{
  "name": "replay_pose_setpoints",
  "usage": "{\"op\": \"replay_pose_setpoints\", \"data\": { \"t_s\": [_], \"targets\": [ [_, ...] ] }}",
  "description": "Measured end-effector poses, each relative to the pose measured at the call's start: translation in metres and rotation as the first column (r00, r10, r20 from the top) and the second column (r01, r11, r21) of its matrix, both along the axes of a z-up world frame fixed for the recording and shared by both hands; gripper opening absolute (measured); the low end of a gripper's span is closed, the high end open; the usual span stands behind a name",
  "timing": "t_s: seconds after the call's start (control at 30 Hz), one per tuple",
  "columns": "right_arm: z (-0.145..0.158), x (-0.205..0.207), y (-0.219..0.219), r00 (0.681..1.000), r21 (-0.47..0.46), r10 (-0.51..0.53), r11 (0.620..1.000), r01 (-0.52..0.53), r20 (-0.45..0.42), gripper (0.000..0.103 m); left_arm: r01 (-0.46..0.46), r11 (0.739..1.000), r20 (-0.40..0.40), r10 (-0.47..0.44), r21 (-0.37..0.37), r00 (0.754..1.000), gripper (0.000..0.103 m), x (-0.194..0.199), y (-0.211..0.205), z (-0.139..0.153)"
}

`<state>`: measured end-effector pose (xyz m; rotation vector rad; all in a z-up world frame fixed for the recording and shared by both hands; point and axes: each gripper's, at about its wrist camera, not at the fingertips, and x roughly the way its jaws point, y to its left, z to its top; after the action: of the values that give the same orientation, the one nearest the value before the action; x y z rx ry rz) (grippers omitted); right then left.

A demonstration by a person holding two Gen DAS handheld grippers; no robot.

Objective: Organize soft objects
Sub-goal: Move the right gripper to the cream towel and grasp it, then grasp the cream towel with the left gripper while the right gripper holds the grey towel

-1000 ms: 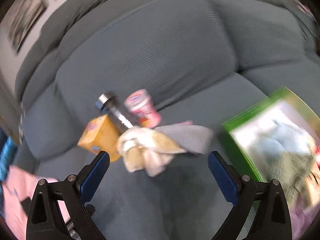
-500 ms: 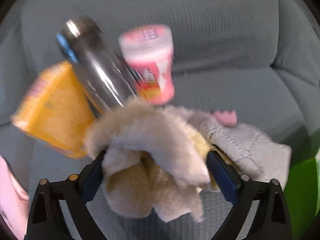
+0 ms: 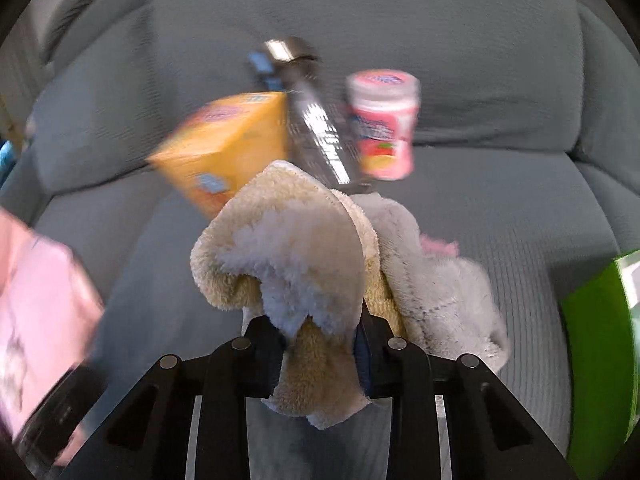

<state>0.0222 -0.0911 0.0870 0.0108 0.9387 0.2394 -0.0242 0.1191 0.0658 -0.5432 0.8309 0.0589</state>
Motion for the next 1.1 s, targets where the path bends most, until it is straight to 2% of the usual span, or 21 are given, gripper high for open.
{"op": "replay_pose_setpoints", "data": {
  "t_s": [0.07, 0.17, 0.2, 0.27, 0.33, 0.4, 0.5, 0.6, 0.63, 0.7, 0.83, 0.97, 1.0, 1.03, 1.07, 1.1],
  "targets": [
    [0.003, -0.016, 0.008, 0.998, 0.007, 0.058, 0.998, -0.058, -0.019, 0.031, -0.021, 0.999, 0.004, 0.021, -0.027, 1.000, 0.101, -0.002, 0.007, 0.000],
    [-0.009, -0.035, 0.027, 0.987, -0.082, 0.153, 0.984, -0.156, -0.043, 0.032, -0.037, 0.997, 0.008, 0.037, -0.068, 0.999, 0.101, -0.003, 0.015, 0.000],
    [-0.015, -0.040, 0.033, 0.983, -0.111, 0.175, 0.977, -0.179, -0.048, 0.035, -0.039, 0.996, 0.006, 0.040, -0.075, 0.999, 0.101, -0.004, 0.017, 0.000],
    [-0.033, -0.041, 0.044, 0.972, -0.137, 0.217, 0.964, -0.227, -0.088, 0.049, -0.040, 0.996, -0.002, 0.040, -0.075, 0.999, 0.101, -0.004, 0.017, -0.001],
    [-0.041, -0.043, 0.040, 0.966, -0.118, 0.228, 0.963, -0.242, -0.125, 0.067, -0.039, 0.997, -0.006, 0.038, -0.068, 0.999, 0.101, -0.004, 0.016, -0.002],
    [-0.037, -0.047, 0.033, 0.964, -0.101, 0.231, 0.964, -0.246, -0.135, 0.075, -0.034, 0.998, -0.008, 0.033, -0.061, 0.999, 0.101, -0.004, 0.014, -0.003],
    [-0.015, -0.055, 0.013, 0.972, -0.062, 0.214, 0.973, -0.221, -0.096, 0.076, -0.019, 0.998, -0.019, 0.019, -0.053, 1.000, 0.101, -0.002, 0.011, -0.005],
    [0.006, -0.053, -0.011, 0.984, 0.010, 0.177, 0.984, -0.176, -0.031, 0.088, 0.013, 0.998, -0.028, -0.015, -0.069, 0.999, 0.101, 0.000, 0.006, -0.008],
    [0.012, -0.054, -0.021, 0.989, 0.042, 0.150, 0.988, -0.150, -0.003, 0.088, 0.035, 0.996, -0.029, -0.038, -0.080, 0.999, 0.101, 0.001, 0.003, -0.010],
    [0.016, -0.046, -0.041, 0.997, 0.120, 0.078, 0.989, -0.081, 0.028, 0.088, 0.079, 0.991, -0.036, -0.084, -0.105, 0.996, 0.101, 0.003, -0.004, -0.012],
    [-0.002, -0.017, -0.065, 0.999, 0.244, -0.022, 0.969, 0.029, -0.031, 0.088, 0.146, 0.983, -0.063, -0.153, -0.110, 0.986, 0.101, 0.007, -0.021, -0.019],
    [-0.038, 0.005, -0.063, 0.990, 0.238, -0.077, 0.966, 0.104, -0.121, 0.088, 0.189, 0.978, -0.098, -0.197, -0.082, 0.975, 0.101, 0.010, -0.037, -0.028],
    [-0.042, 0.004, -0.060, 0.988, 0.226, -0.077, 0.968, 0.107, -0.134, 0.084, 0.195, 0.978, -0.109, -0.203, -0.078, 0.973, 0.100, 0.010, -0.039, -0.030],
    [-0.047, 0.005, -0.058, 0.986, 0.207, -0.085, 0.972, 0.114, -0.146, 0.070, 0.205, 0.976, -0.124, -0.213, -0.075, 0.969, 0.100, 0.011, -0.043, -0.033],
    [-0.053, 0.006, -0.056, 0.981, 0.173, -0.120, 0.974, 0.146, -0.155, 0.062, 0.215, 0.974, -0.133, -0.224, -0.078, 0.966, 0.099, 0.012, -0.045, -0.035],
    [-0.056, 0.008, -0.057, 0.979, 0.156, -0.140, 0.974, 0.162, -0.147, 0.048, 0.223, 0.972, -0.139, -0.232, -0.080, 0.963, 0.096, 0.014, -0.047, -0.037]
  ]
}}
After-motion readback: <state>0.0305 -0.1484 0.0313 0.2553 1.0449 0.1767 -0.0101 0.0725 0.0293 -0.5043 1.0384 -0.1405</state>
